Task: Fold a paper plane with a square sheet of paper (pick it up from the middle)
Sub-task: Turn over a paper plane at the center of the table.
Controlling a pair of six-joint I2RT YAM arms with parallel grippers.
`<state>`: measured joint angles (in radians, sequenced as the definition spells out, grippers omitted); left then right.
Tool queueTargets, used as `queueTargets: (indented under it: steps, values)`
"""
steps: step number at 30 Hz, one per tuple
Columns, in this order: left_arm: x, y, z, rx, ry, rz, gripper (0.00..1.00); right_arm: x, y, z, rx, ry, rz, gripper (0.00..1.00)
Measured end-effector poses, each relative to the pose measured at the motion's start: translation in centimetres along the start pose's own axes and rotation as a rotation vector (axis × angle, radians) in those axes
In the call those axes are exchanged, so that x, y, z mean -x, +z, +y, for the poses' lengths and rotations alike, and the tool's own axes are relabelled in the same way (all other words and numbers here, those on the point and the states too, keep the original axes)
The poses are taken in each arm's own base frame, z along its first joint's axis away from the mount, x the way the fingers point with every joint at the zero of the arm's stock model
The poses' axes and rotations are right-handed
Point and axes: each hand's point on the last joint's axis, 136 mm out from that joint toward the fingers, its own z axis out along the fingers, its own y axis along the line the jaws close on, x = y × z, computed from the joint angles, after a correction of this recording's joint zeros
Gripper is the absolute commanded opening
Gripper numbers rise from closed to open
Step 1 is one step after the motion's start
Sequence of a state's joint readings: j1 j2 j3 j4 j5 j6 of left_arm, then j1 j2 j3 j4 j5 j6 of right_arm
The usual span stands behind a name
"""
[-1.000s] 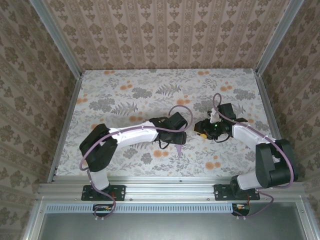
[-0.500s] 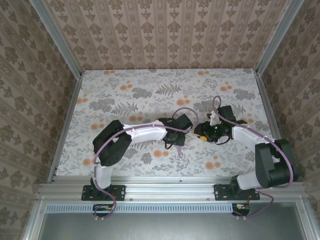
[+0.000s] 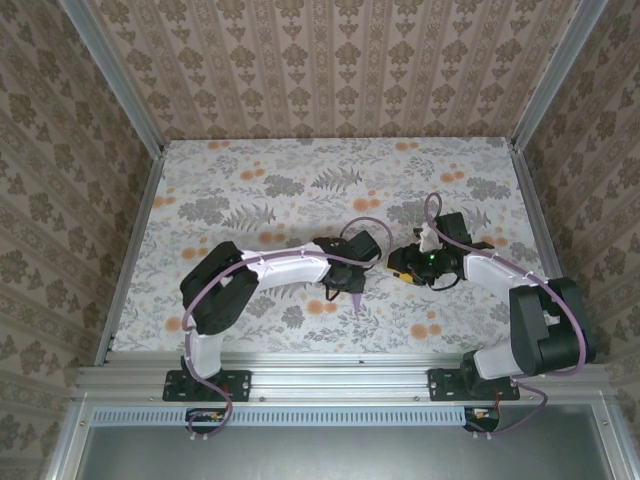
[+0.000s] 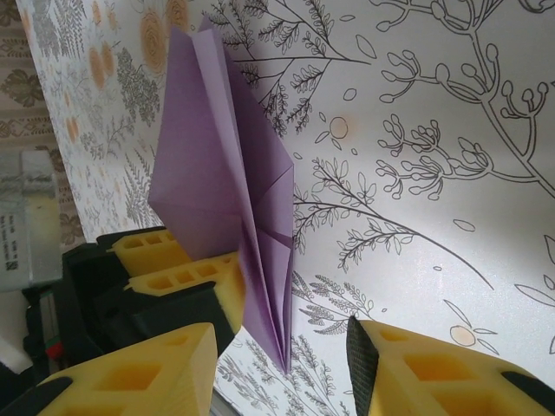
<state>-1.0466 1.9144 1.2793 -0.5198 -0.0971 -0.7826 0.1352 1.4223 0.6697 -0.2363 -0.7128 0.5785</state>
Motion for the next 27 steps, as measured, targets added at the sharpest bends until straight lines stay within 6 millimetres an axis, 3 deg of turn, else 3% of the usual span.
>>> queueTargets:
  steps: [7,17,27]
  values:
    - [0.3,-1.4,0.0,-0.080,-0.031,-0.031,0.16,-0.2,0.1,-0.1,0.010,-0.001,0.001,0.47]
    - [0.1,-1.4,0.8,-0.153,-0.070,-0.035,0.10,-1.6,1.2,0.7,0.039,-0.016,0.037,0.47]
    - [0.5,-2.0,0.9,-0.310,-0.115,-0.058,0.09,-3.4,3.9,2.6,0.096,-0.032,0.095,0.51]
